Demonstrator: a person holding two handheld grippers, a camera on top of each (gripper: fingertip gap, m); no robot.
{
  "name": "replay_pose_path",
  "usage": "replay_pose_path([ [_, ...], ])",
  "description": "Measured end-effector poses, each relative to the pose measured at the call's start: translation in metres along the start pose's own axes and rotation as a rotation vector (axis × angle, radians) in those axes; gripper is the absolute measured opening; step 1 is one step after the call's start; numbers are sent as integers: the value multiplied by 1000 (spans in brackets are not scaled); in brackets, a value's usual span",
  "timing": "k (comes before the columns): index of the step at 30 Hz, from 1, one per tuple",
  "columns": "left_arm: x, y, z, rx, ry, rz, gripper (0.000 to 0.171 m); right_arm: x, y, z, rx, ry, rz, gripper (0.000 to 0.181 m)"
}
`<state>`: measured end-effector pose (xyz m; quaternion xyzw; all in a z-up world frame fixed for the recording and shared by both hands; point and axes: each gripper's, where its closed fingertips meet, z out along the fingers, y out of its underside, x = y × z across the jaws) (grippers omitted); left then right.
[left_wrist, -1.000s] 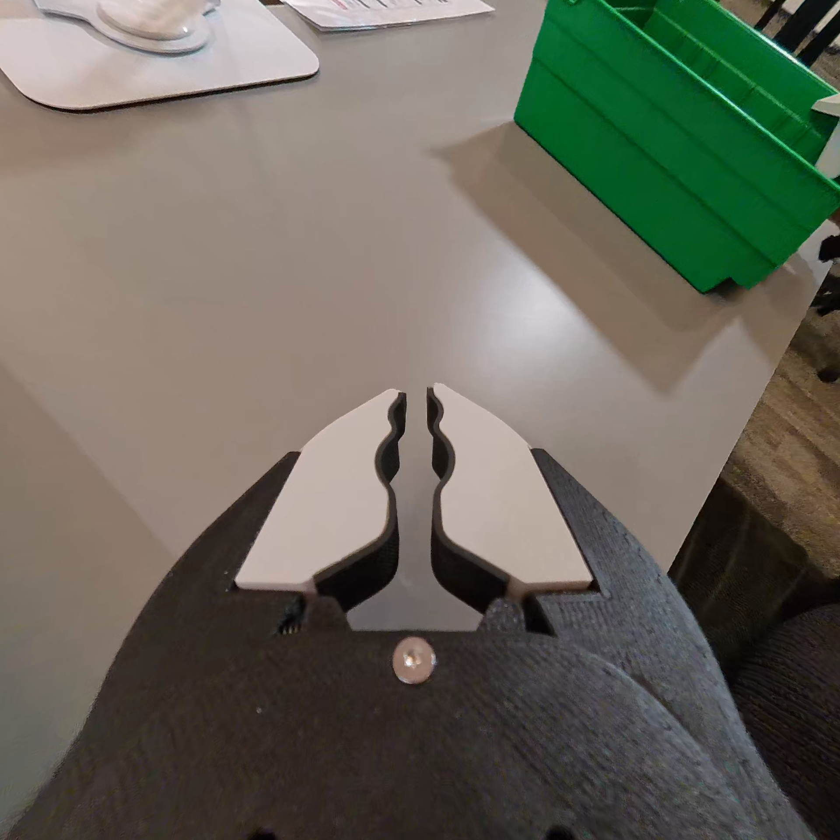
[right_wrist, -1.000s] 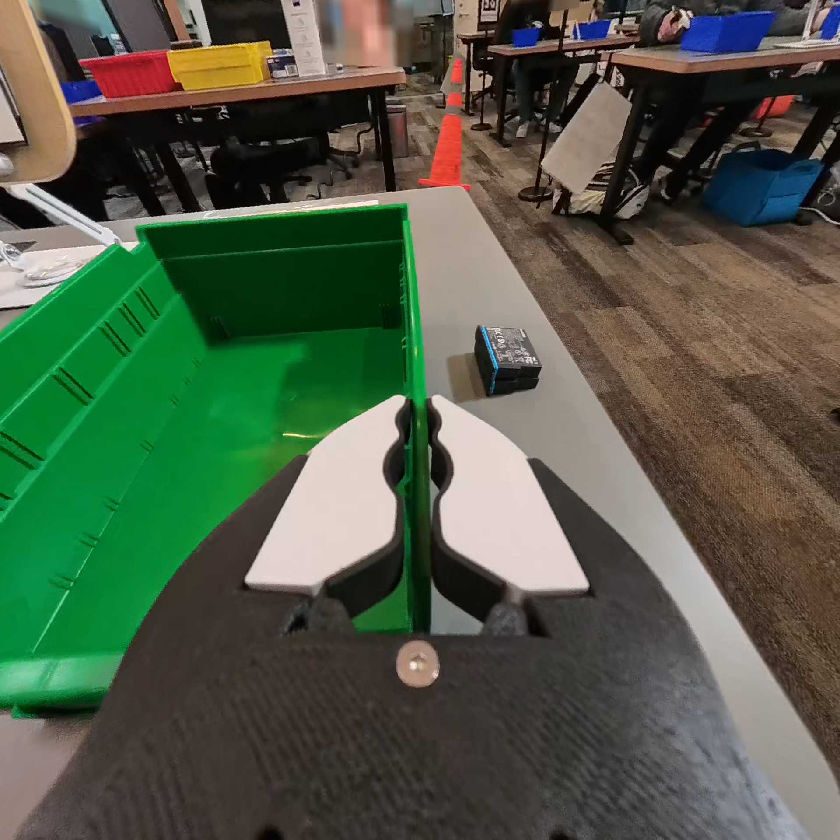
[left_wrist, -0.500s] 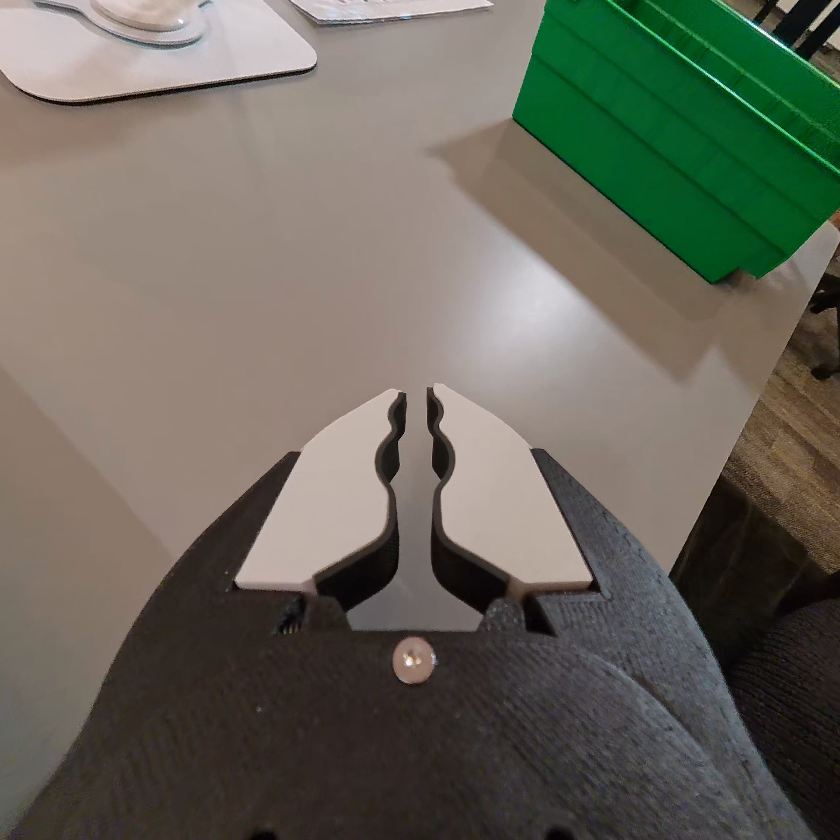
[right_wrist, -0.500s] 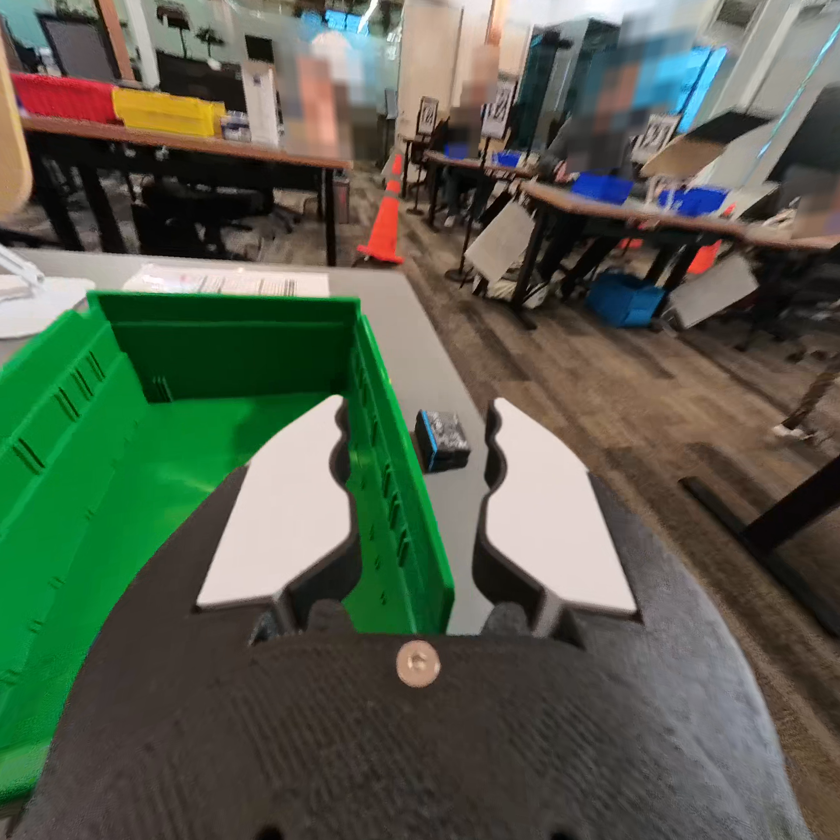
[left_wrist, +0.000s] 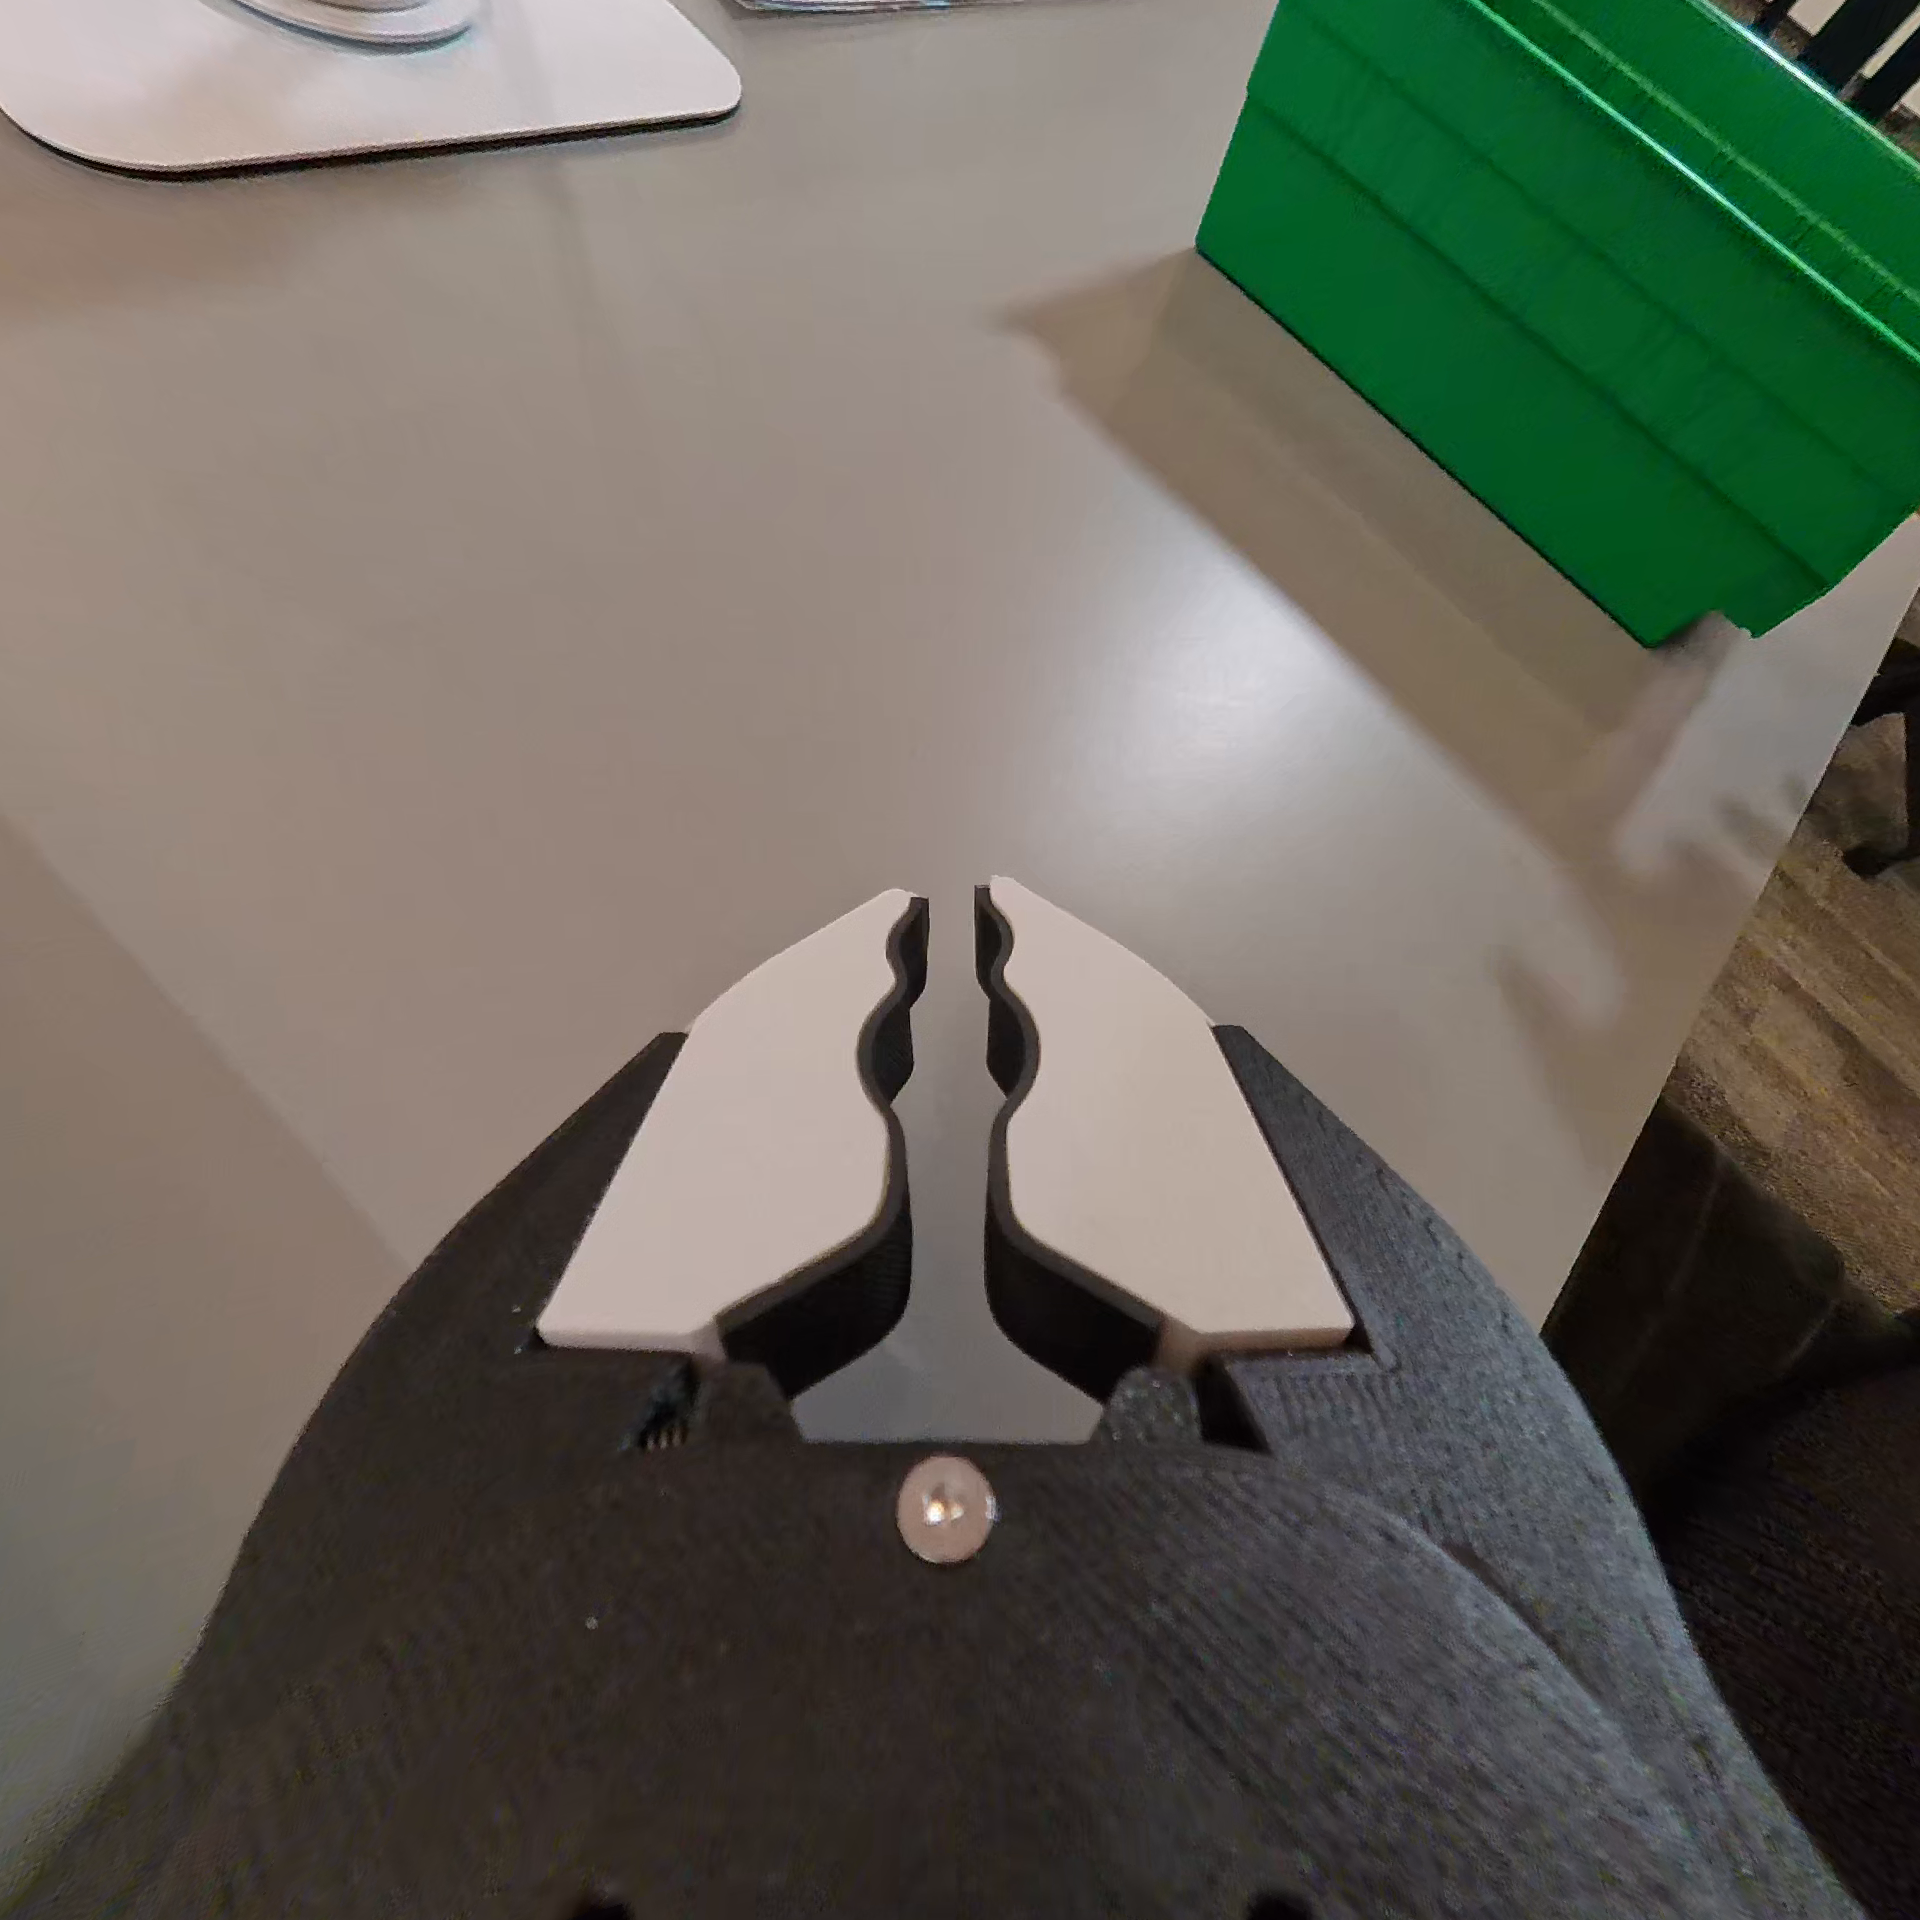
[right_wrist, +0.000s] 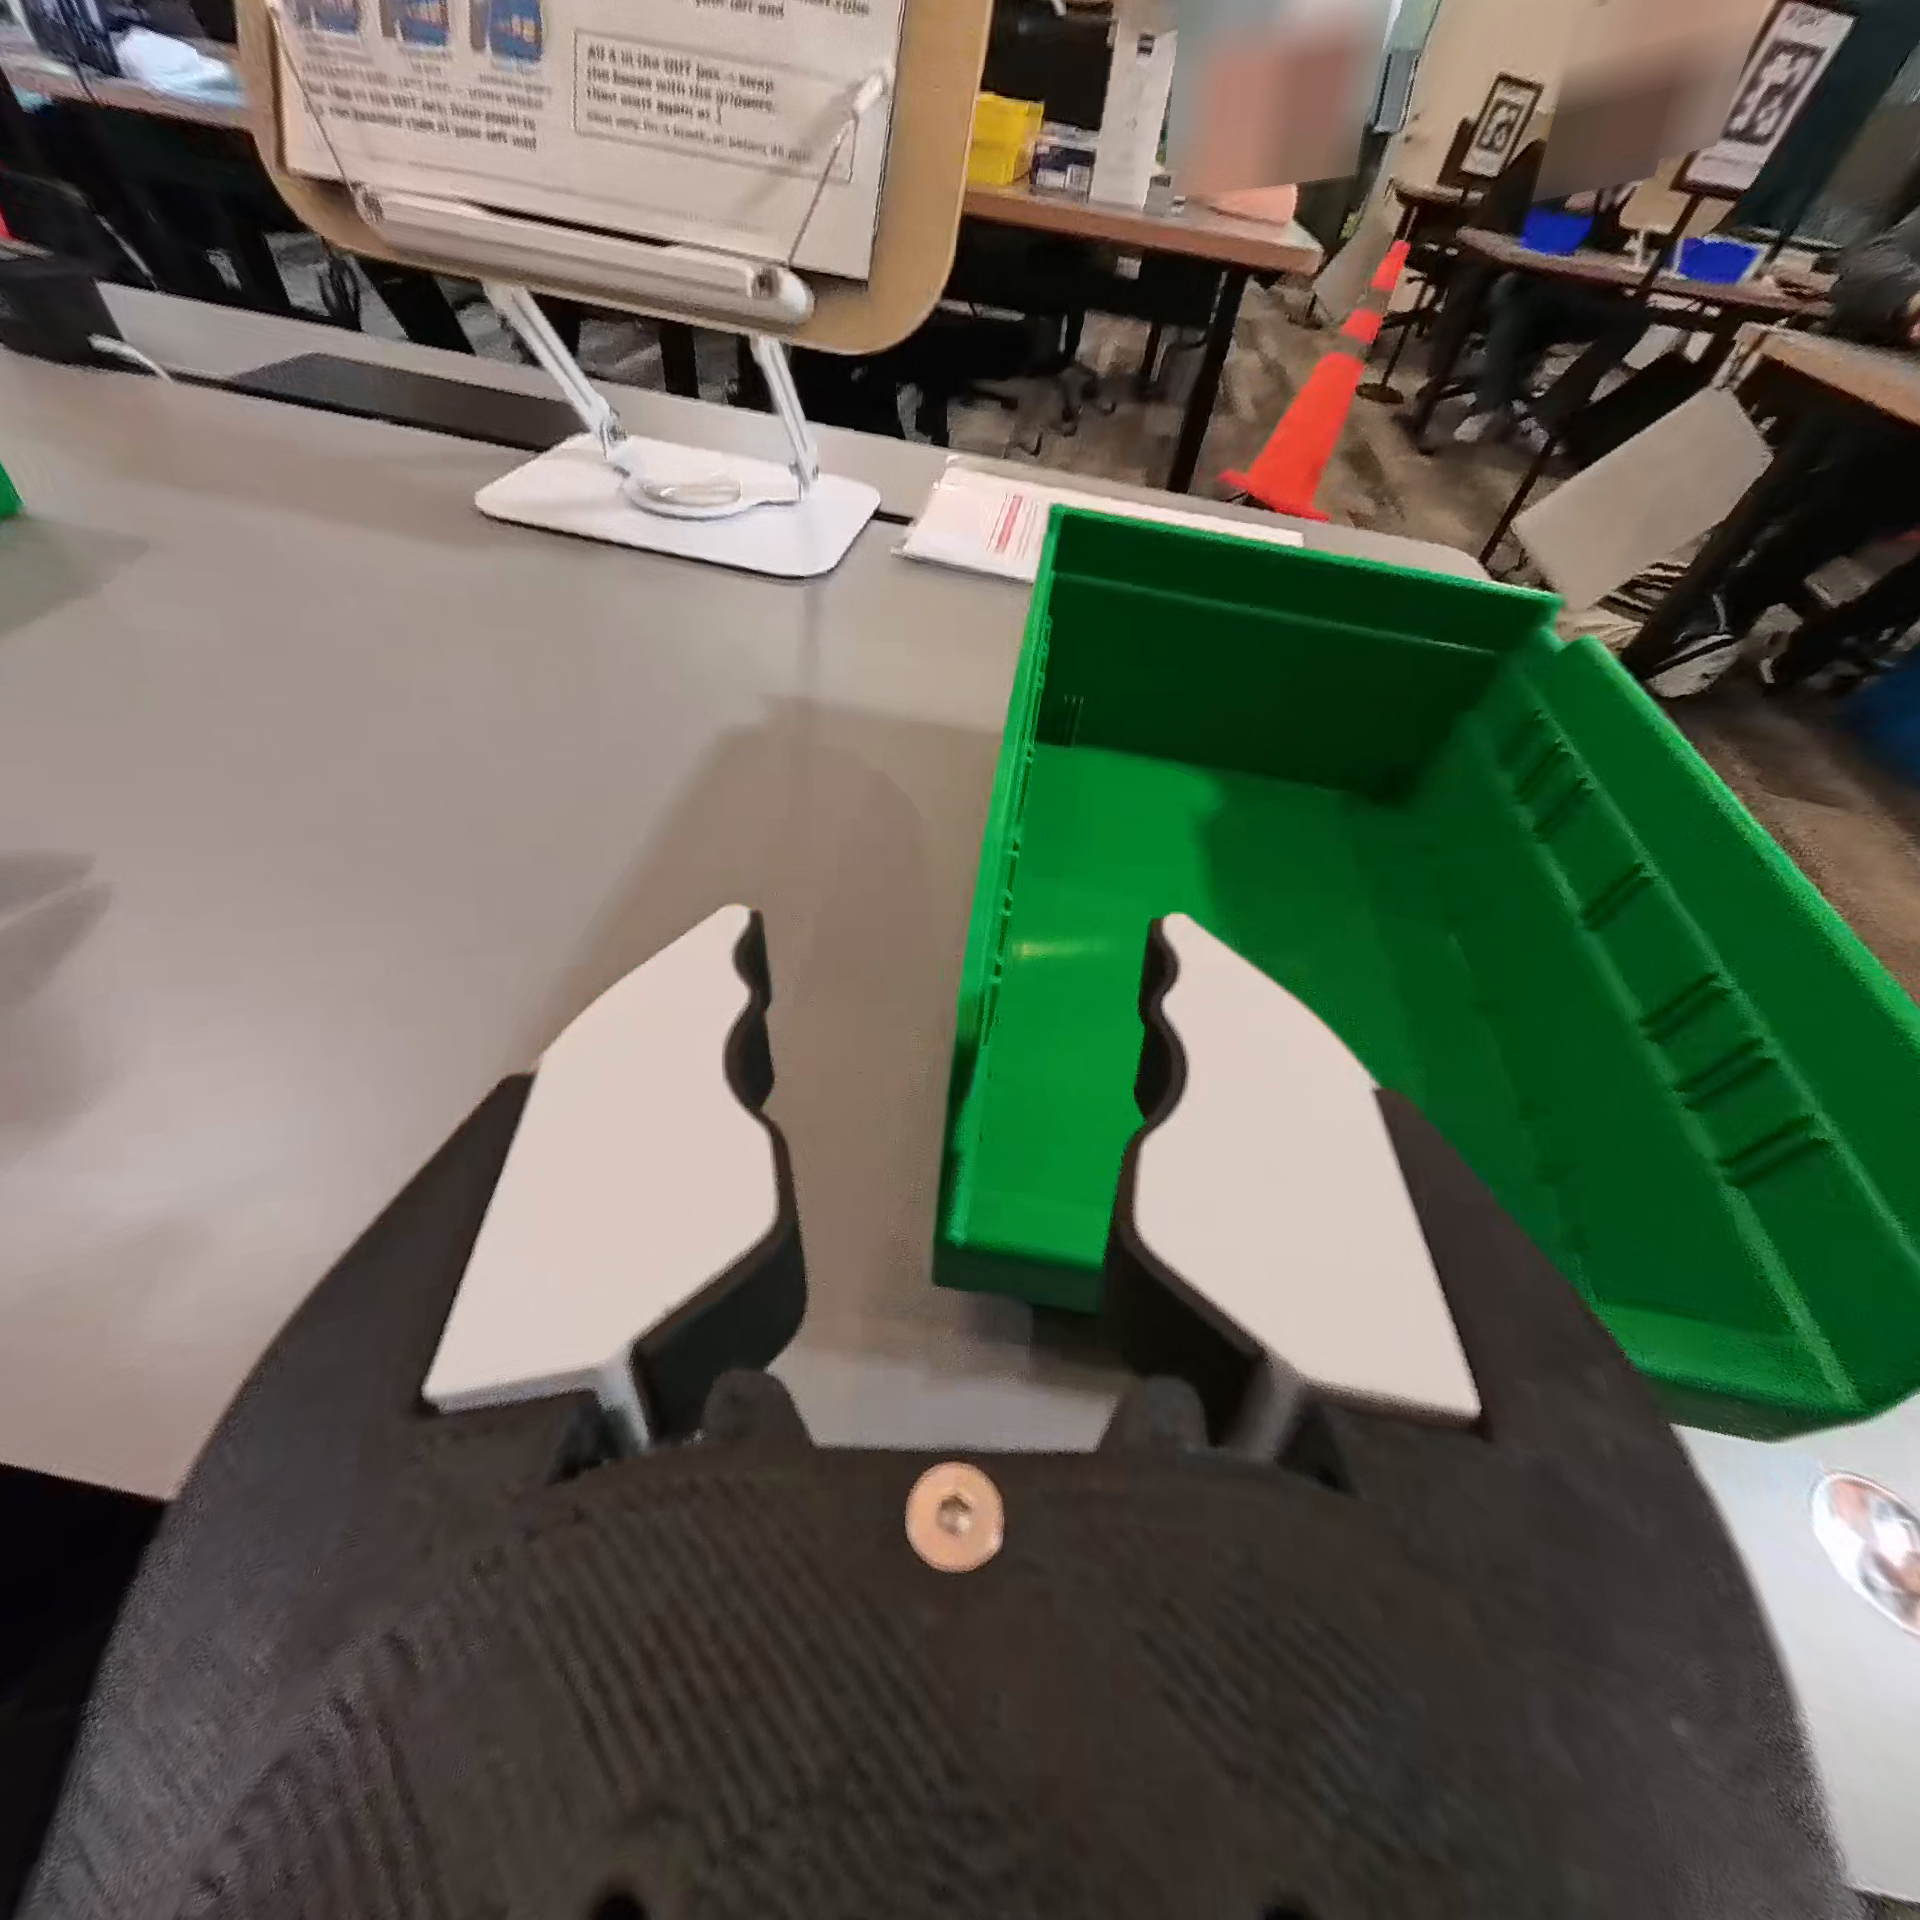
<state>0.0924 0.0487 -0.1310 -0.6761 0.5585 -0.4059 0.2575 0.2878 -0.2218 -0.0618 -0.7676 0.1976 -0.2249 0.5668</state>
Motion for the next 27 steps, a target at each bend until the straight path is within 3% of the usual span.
replay_pose_path([
  [2, 3, 1, 1, -3, 11, -4, 10, -1, 8, 7, -39, 13, -28, 66],
  [5, 6, 1, 3, -9, 14, 0, 10, 5, 27, 15, -135, 63, -86, 36],
  [13, 11, 4, 6, -24, 14, 27, 10, 5, 21, 16, -105, 88, -106, 5],
  [17, 14, 3, 6, -20, 19, 28, 10, 2, 19, 24, -94, 49, -43, 5],
  [24, 18, 1, 5, -15, 23, 39, 10, 5, 16, 38, -86, 58, -127, 6],
  [27, 15, -10, 0, 49, -19, 49, 7, 6, 16, 36, -84, 53, -109, 6],
])
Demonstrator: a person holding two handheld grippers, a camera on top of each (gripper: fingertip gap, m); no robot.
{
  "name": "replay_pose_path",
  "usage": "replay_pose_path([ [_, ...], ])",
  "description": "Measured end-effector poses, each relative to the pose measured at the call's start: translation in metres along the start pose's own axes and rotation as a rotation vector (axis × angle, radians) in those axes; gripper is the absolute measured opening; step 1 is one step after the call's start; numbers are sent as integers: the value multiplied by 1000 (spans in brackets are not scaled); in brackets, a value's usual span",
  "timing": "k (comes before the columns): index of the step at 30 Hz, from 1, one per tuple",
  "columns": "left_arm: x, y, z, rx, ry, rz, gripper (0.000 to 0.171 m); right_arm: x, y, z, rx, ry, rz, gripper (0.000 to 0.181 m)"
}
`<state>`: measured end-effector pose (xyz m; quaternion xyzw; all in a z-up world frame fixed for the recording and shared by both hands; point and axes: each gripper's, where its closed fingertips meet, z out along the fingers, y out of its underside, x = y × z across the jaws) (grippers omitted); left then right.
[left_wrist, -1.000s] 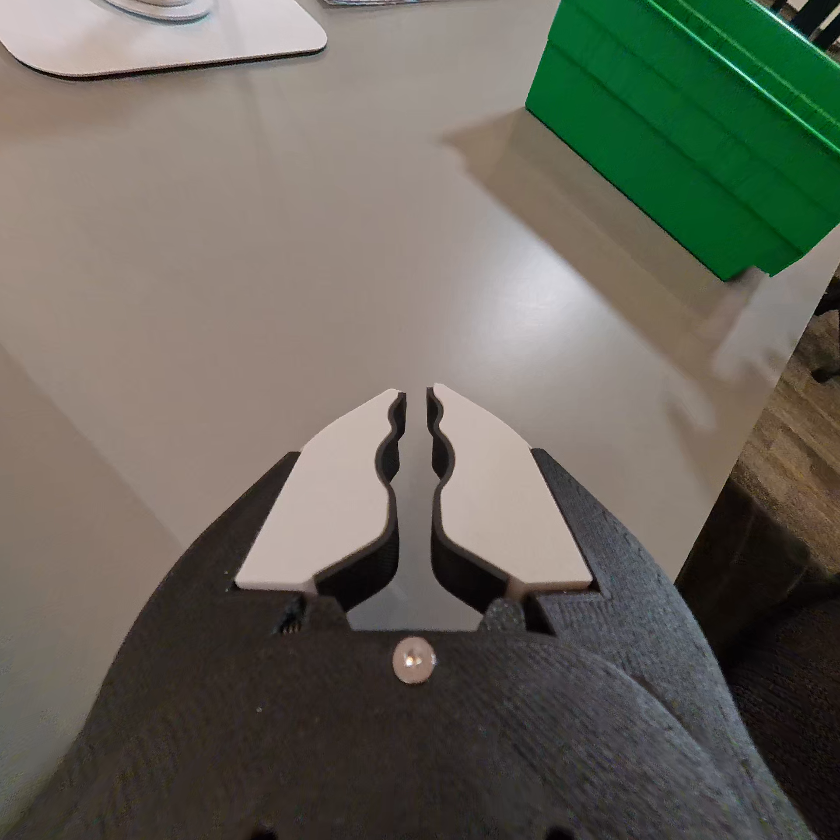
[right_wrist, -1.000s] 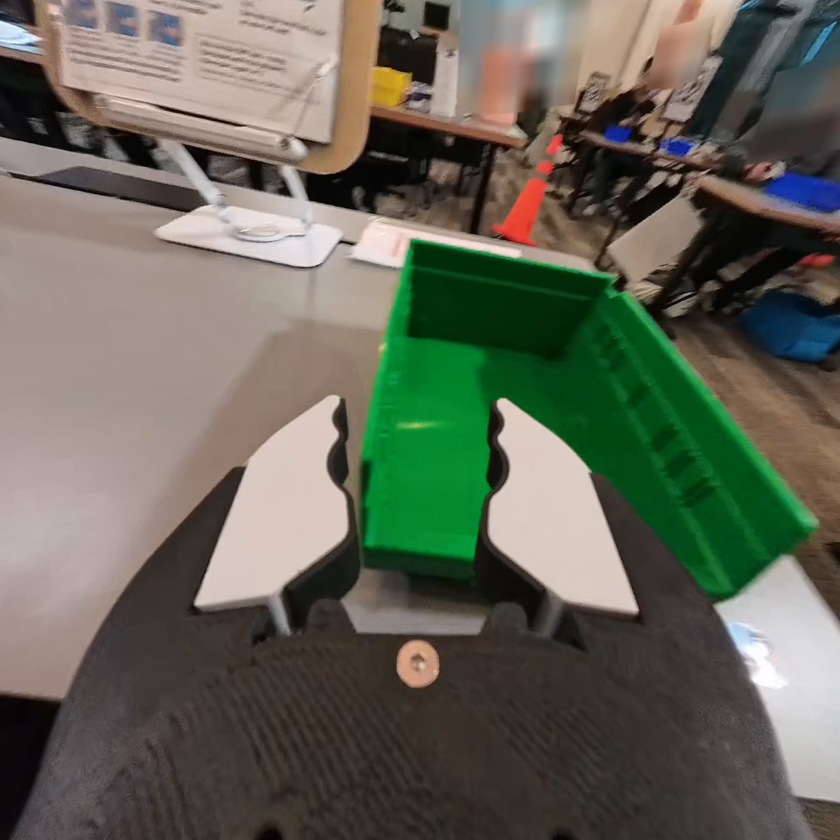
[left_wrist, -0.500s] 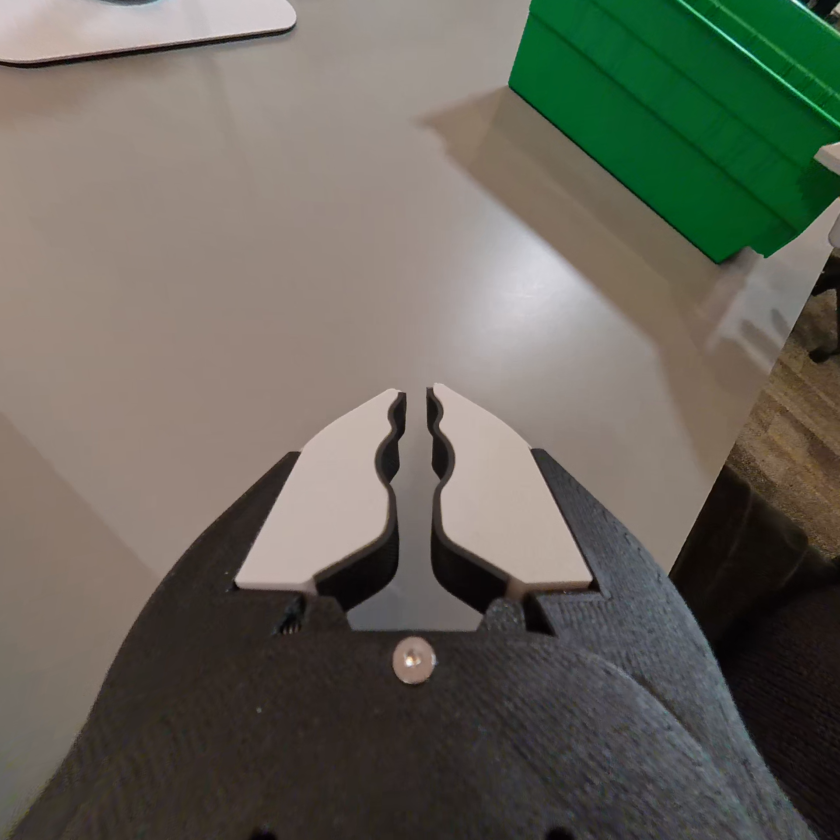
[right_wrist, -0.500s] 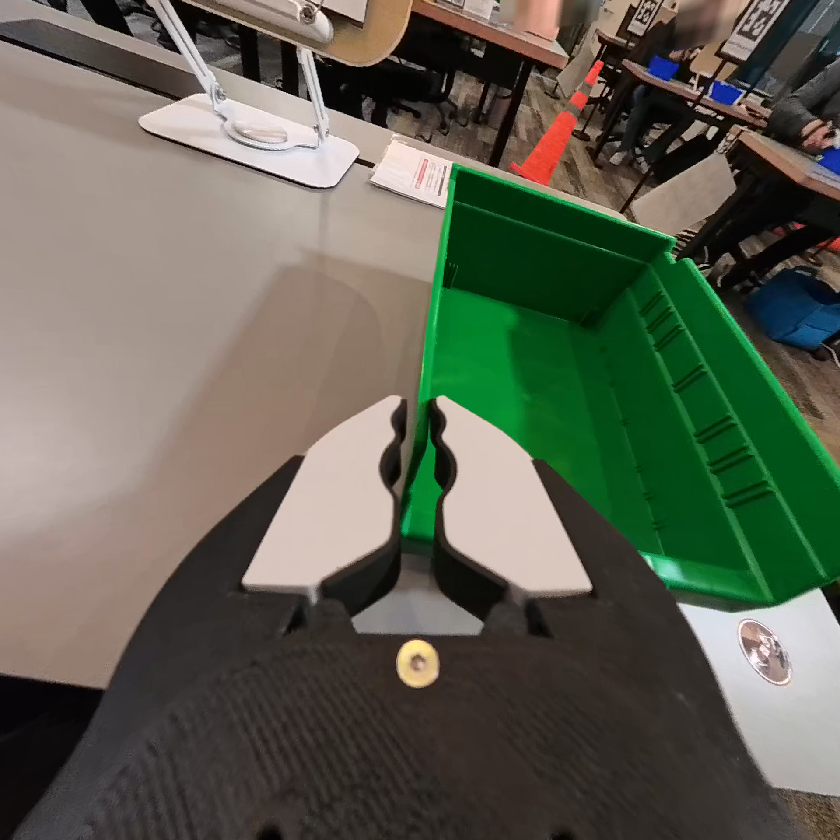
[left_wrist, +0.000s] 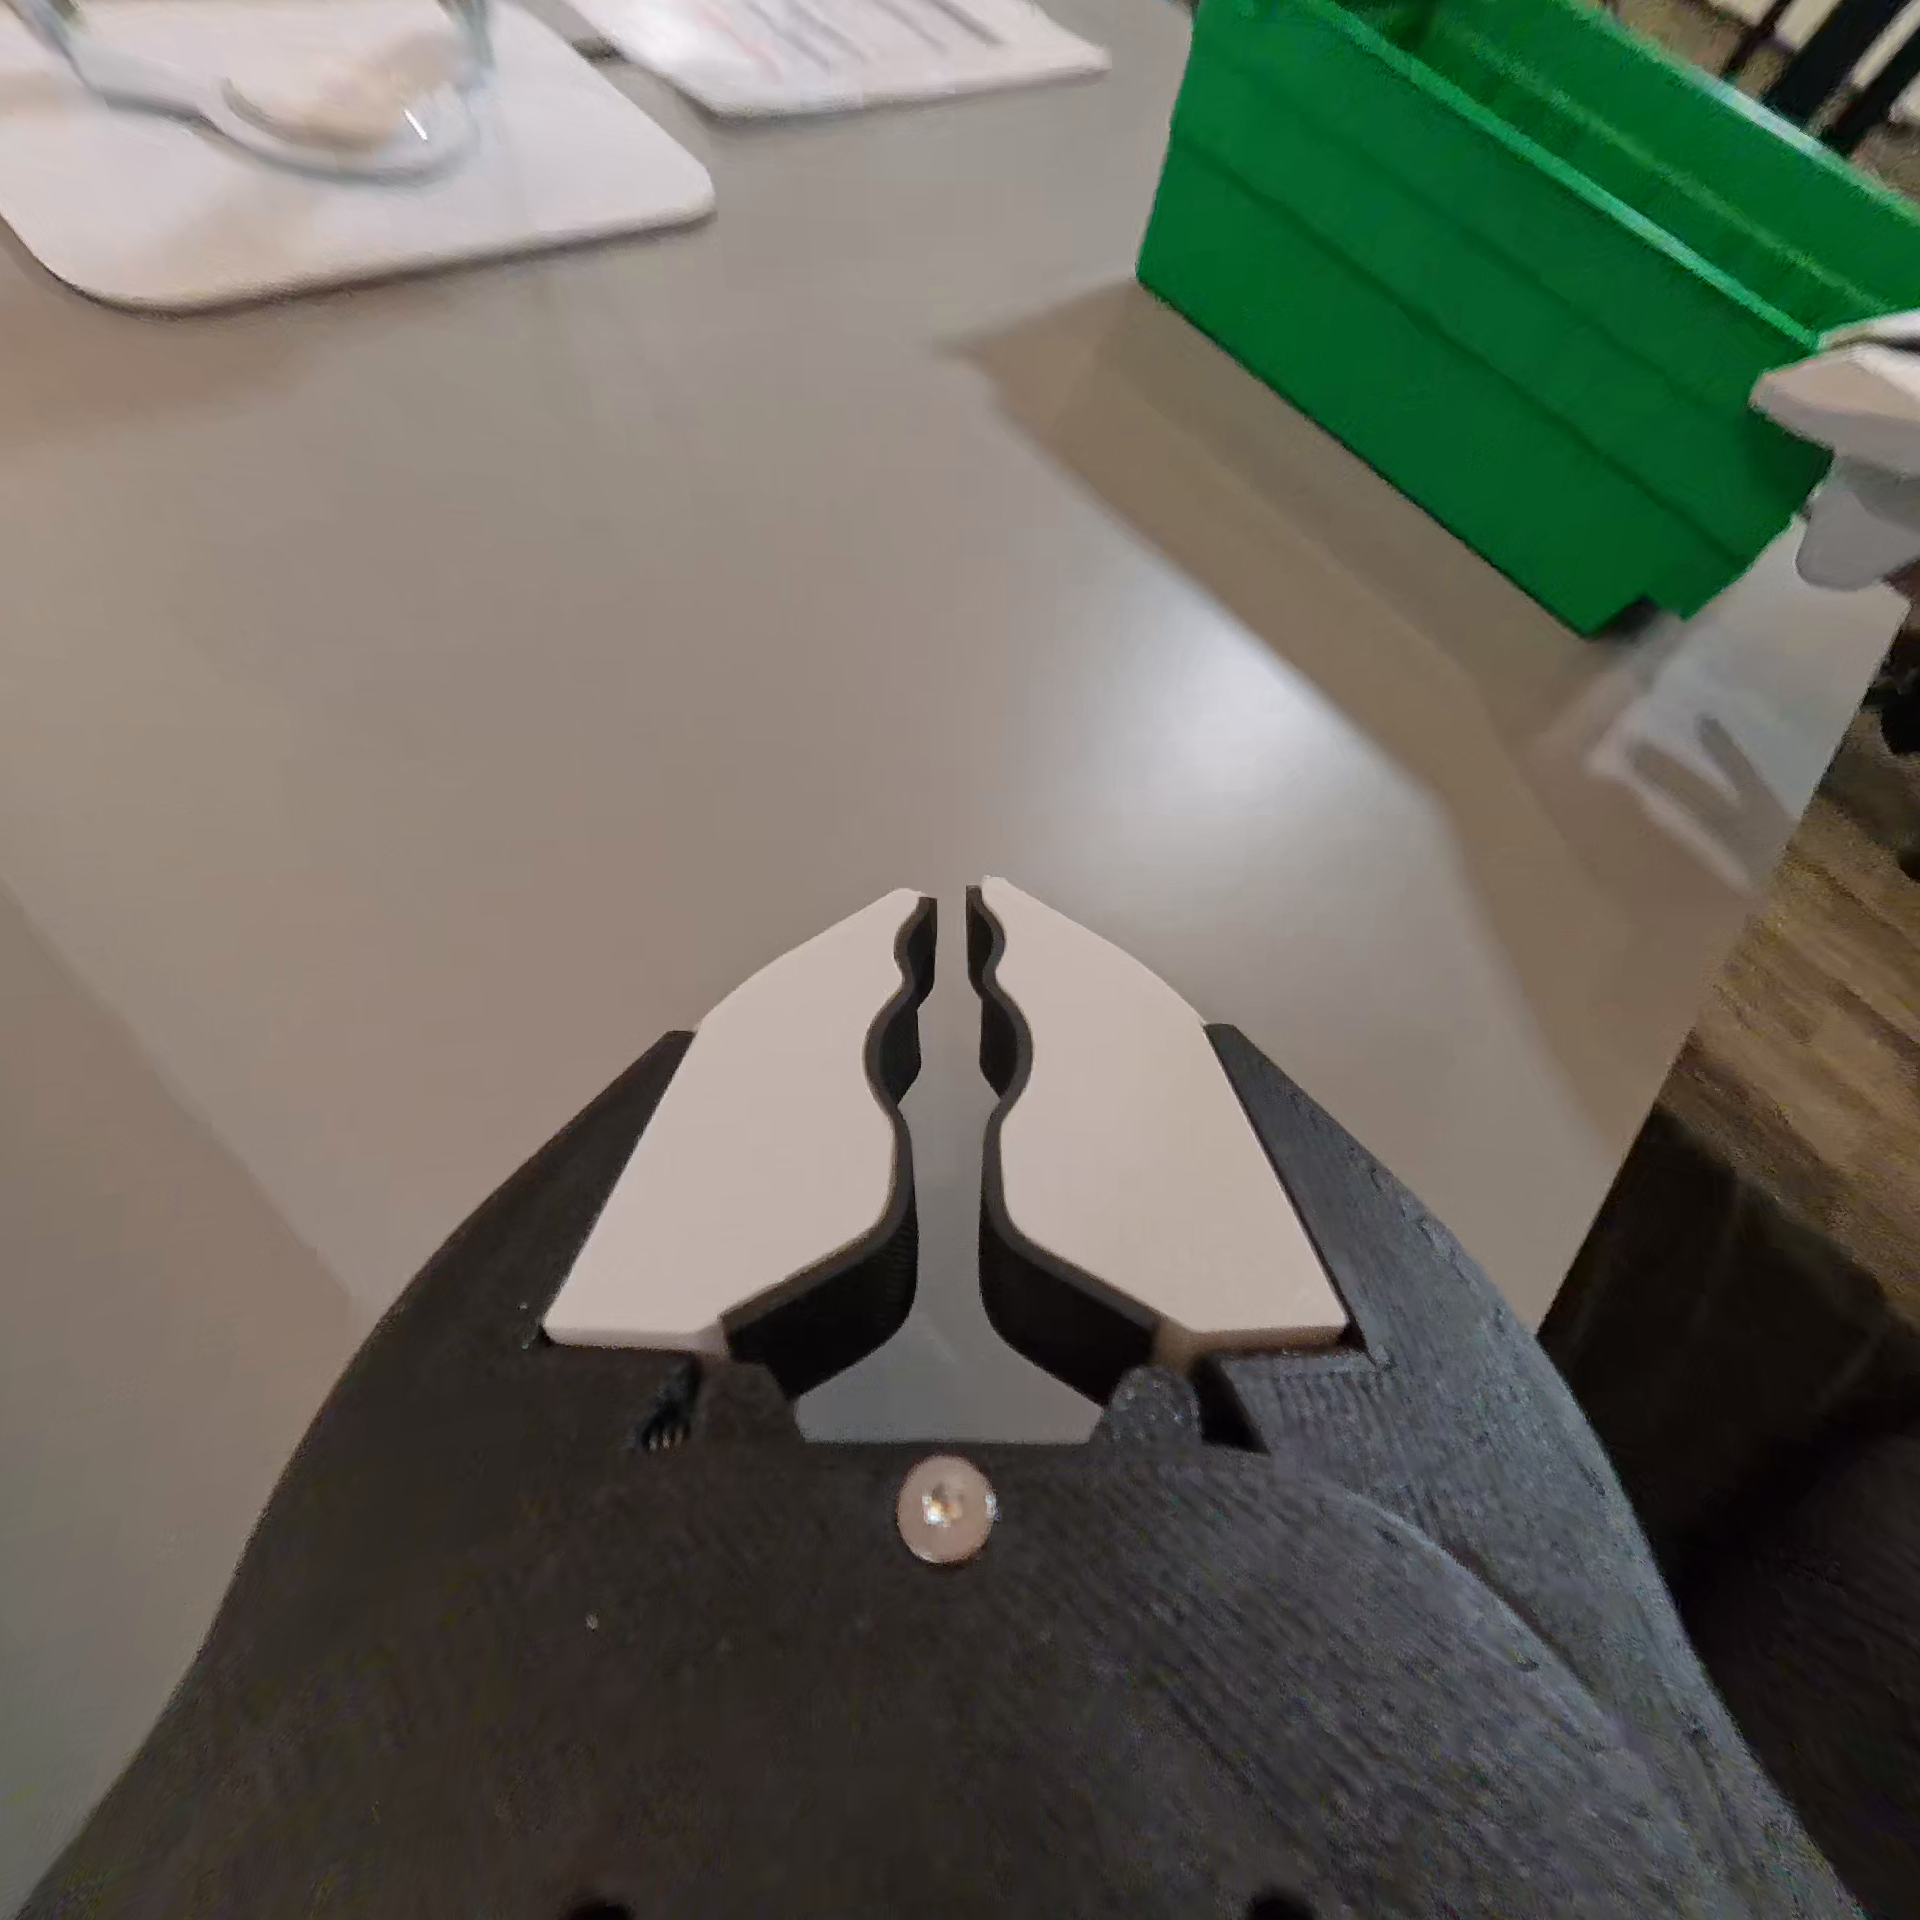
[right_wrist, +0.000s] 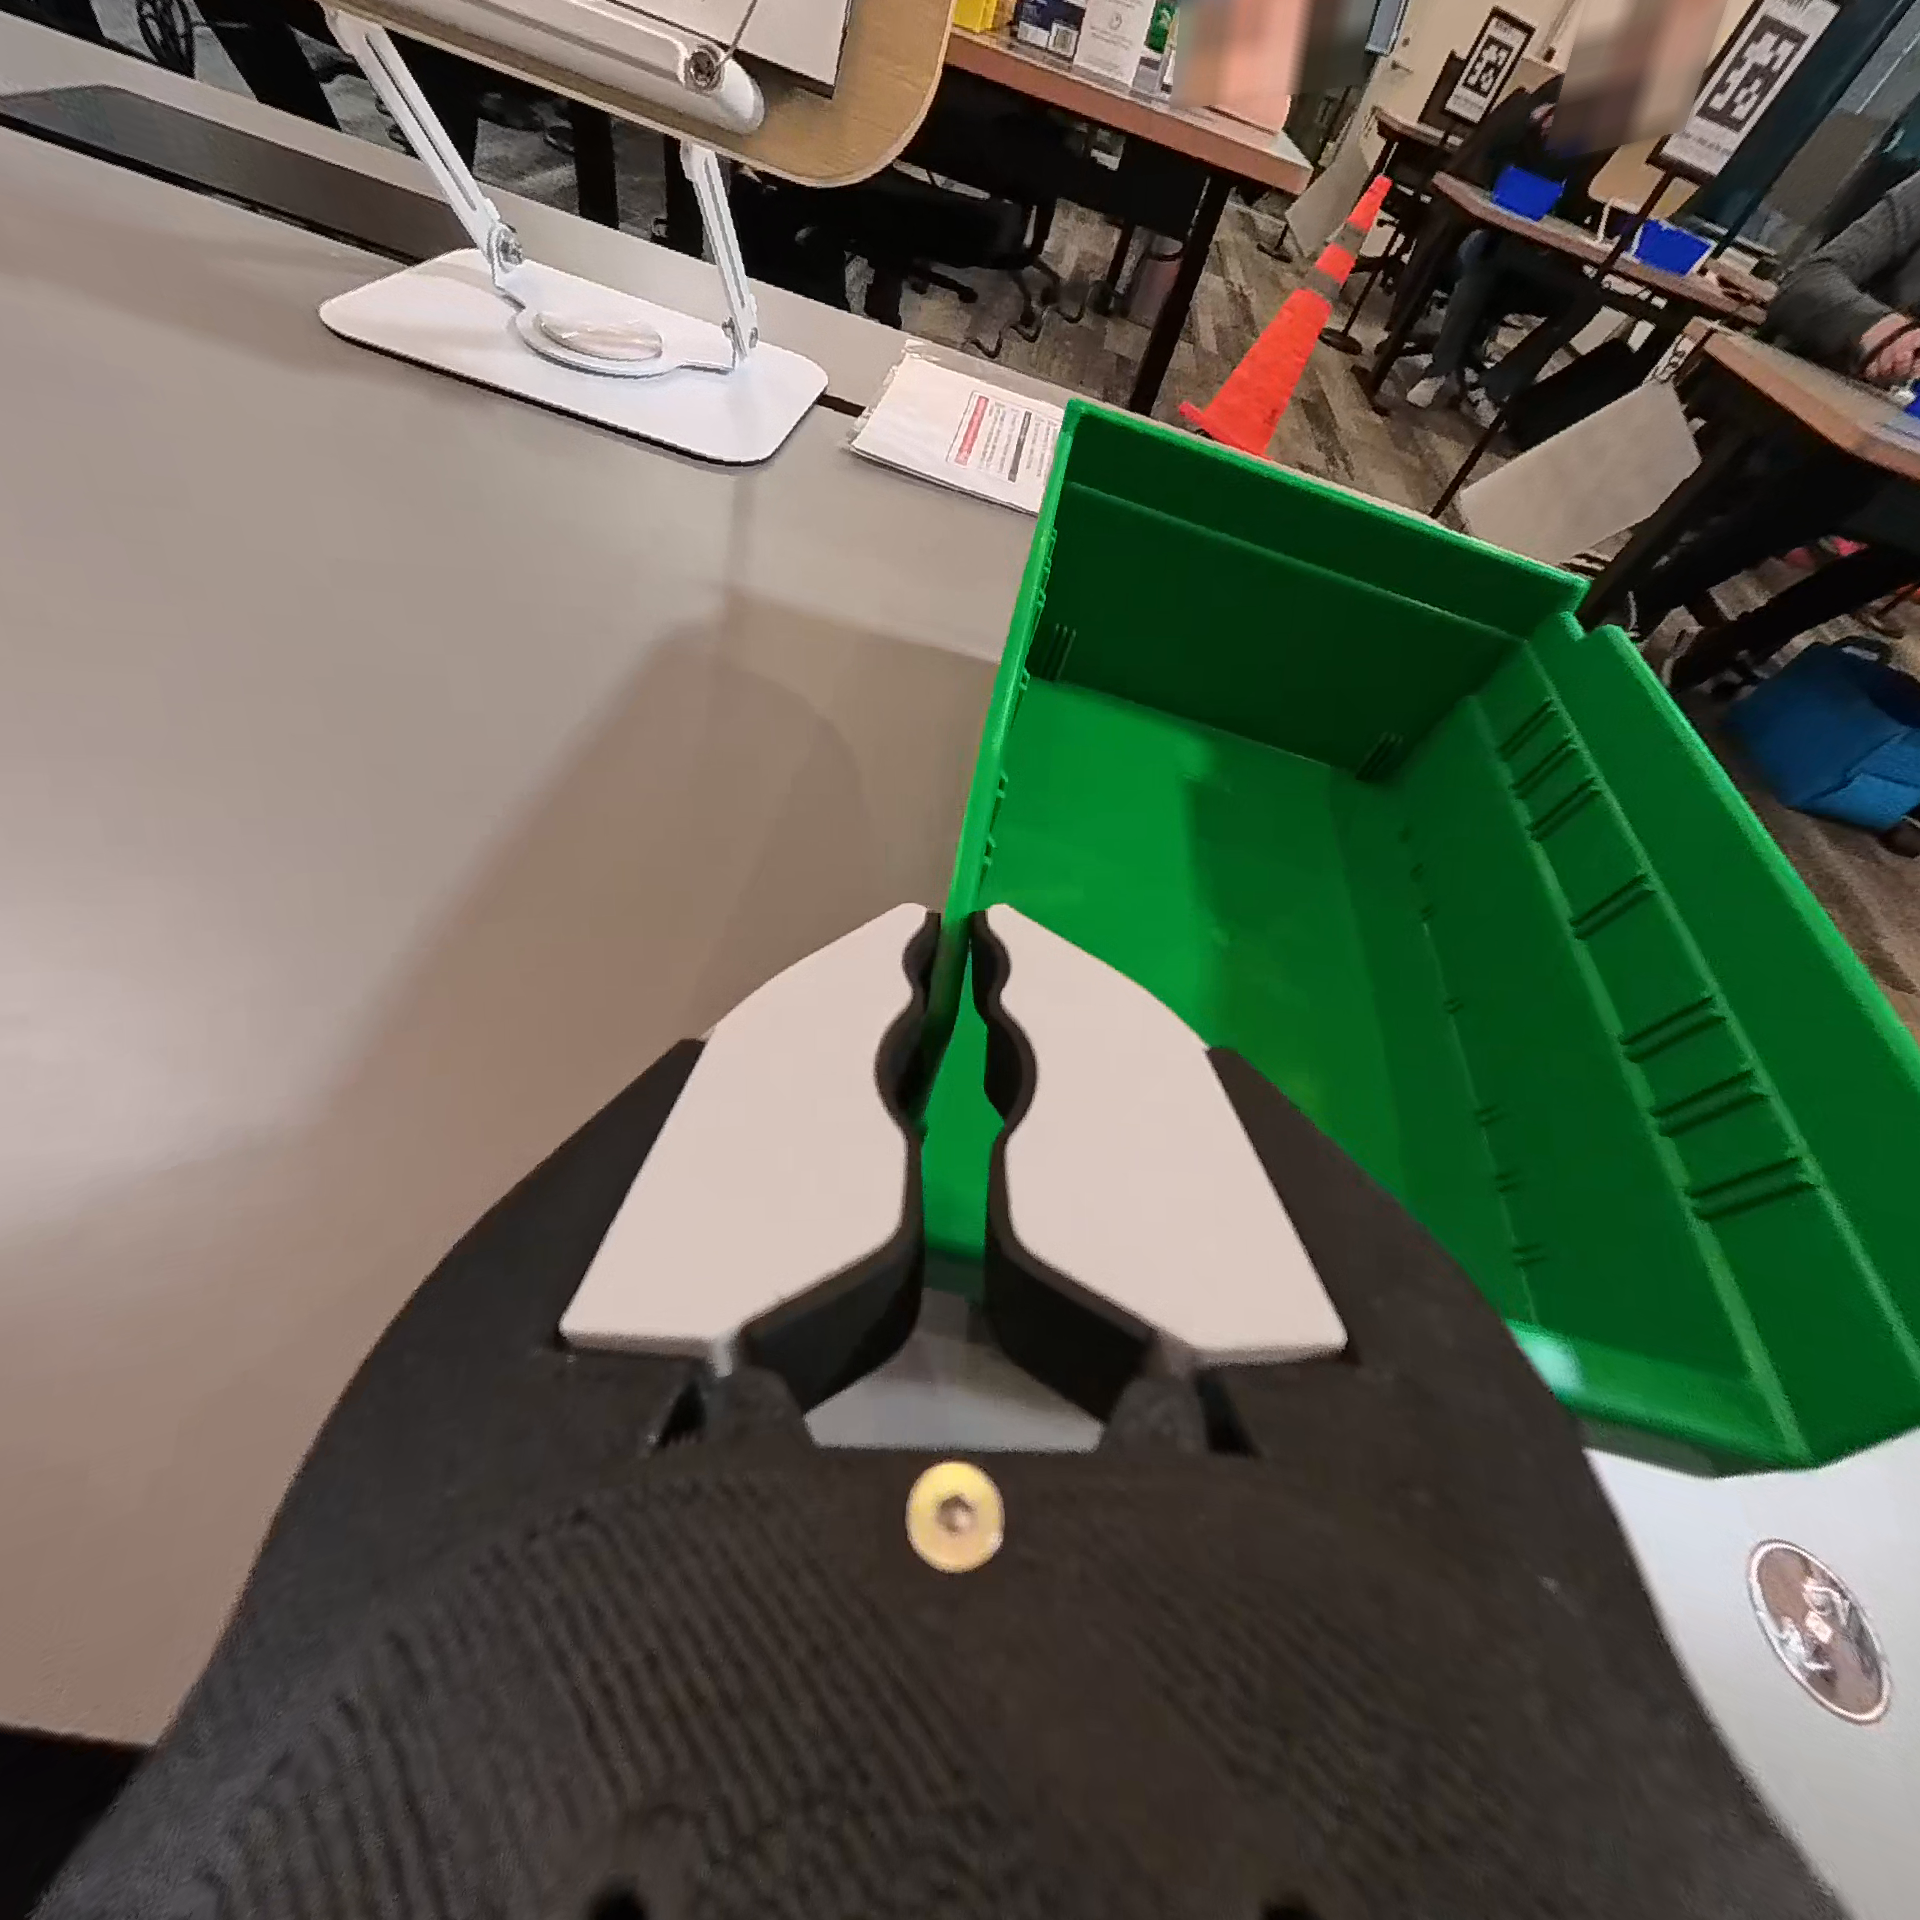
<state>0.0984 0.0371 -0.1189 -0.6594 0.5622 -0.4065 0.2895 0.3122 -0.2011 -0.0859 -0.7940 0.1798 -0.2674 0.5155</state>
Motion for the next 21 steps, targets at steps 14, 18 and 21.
replay_pose_path([
  [14, -75, -42, -170, 227, -519, 91, 42, -66, -73, -57, 355, -91, -32, 27],
  [18, -100, 20, -157, 121, -538, -51, 55, -108, -71, -55, 334, -261, 30, 27],
  [21, -115, 30, -150, 46, -612, -22, 57, -116, -66, -52, 317, -266, -42, 27],
])
